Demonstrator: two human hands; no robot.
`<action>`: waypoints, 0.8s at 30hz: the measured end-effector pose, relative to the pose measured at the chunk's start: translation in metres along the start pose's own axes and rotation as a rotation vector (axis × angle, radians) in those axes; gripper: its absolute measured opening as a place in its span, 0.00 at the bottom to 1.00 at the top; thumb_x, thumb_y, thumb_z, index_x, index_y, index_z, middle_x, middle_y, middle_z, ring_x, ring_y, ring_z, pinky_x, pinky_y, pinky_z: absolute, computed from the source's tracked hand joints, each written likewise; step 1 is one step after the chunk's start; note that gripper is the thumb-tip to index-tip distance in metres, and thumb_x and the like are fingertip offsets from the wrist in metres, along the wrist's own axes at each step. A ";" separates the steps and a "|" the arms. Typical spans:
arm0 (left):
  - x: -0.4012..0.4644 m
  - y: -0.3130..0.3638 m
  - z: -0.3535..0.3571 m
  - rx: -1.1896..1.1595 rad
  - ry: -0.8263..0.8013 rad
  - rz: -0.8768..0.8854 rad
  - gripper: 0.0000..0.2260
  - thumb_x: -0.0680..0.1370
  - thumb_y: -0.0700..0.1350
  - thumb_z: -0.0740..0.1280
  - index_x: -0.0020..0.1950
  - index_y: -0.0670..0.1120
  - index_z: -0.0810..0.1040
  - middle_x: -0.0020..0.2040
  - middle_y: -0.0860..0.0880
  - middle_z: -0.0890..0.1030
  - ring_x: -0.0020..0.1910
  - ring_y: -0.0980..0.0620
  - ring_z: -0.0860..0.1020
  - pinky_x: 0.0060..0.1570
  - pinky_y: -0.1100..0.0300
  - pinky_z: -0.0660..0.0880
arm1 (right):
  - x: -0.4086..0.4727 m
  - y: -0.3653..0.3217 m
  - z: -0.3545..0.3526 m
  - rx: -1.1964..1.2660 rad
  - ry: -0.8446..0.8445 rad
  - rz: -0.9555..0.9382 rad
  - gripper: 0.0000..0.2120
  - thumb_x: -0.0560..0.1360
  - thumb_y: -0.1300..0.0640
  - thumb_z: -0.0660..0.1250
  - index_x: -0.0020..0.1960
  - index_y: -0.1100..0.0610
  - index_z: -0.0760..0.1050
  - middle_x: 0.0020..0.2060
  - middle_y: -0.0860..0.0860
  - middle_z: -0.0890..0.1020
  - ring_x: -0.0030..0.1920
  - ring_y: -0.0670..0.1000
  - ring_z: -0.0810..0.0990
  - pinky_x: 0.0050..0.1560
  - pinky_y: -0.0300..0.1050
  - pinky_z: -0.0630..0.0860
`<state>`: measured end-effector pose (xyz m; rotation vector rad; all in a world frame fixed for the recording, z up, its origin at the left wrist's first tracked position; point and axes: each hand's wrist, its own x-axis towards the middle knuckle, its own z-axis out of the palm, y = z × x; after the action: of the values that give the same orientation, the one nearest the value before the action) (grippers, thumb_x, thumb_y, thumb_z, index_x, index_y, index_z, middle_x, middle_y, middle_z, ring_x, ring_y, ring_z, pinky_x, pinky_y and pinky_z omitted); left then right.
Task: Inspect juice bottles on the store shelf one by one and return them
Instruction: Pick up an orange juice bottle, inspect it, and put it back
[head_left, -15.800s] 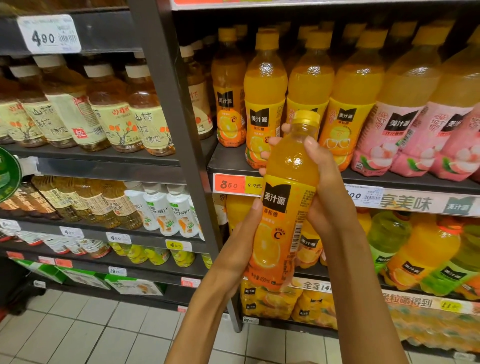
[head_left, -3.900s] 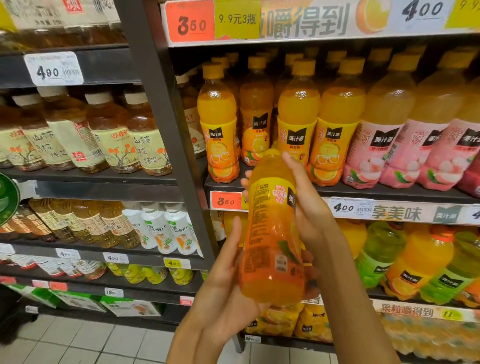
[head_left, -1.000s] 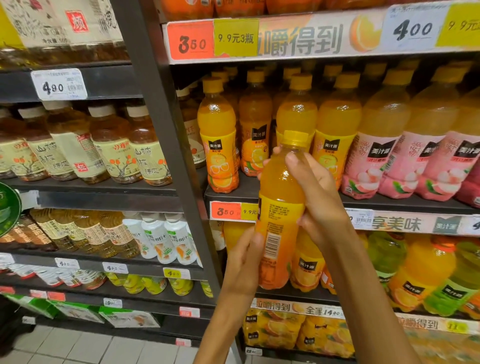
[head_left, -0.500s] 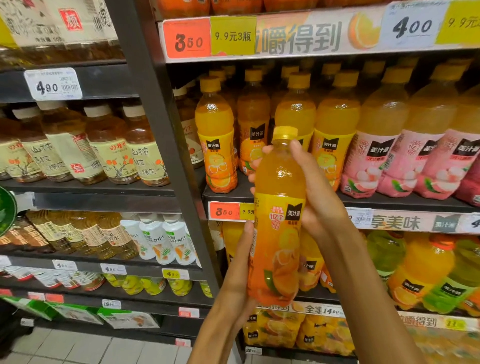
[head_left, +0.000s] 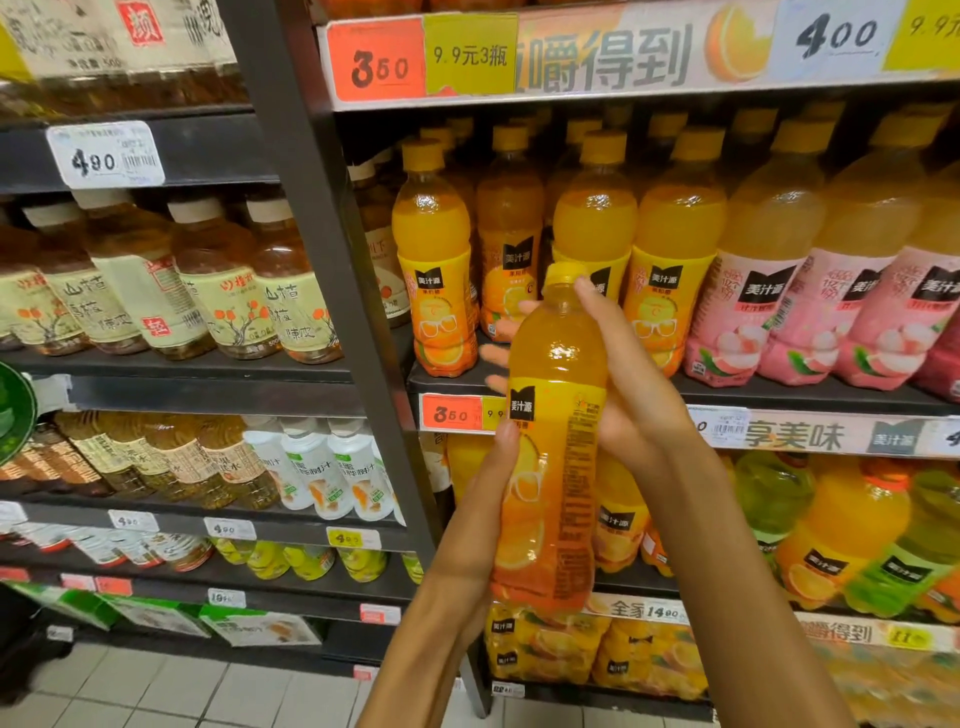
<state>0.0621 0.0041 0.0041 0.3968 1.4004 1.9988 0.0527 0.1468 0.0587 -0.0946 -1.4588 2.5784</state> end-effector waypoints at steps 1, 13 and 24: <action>-0.001 0.000 -0.001 -0.034 -0.041 -0.022 0.32 0.66 0.67 0.65 0.58 0.43 0.80 0.45 0.39 0.83 0.39 0.44 0.82 0.42 0.51 0.79 | 0.002 0.001 0.001 0.023 -0.008 0.036 0.25 0.68 0.42 0.68 0.57 0.59 0.79 0.53 0.59 0.84 0.54 0.59 0.83 0.55 0.56 0.80; -0.010 0.010 -0.016 0.073 -0.080 -0.059 0.24 0.64 0.65 0.66 0.55 0.56 0.82 0.53 0.44 0.84 0.52 0.46 0.82 0.53 0.50 0.79 | 0.003 -0.011 0.007 -0.039 0.132 0.121 0.22 0.74 0.42 0.65 0.58 0.58 0.77 0.52 0.60 0.81 0.47 0.55 0.83 0.40 0.45 0.82; -0.025 0.020 -0.008 -0.420 -0.311 -0.107 0.30 0.69 0.59 0.72 0.63 0.40 0.77 0.55 0.36 0.81 0.53 0.40 0.81 0.58 0.45 0.76 | 0.002 -0.004 0.015 0.025 0.065 0.298 0.29 0.77 0.42 0.61 0.70 0.61 0.68 0.60 0.64 0.79 0.60 0.61 0.79 0.55 0.55 0.77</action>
<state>0.0685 -0.0225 0.0222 0.4098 0.7717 1.9769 0.0491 0.1362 0.0702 -0.4182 -1.4883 2.7919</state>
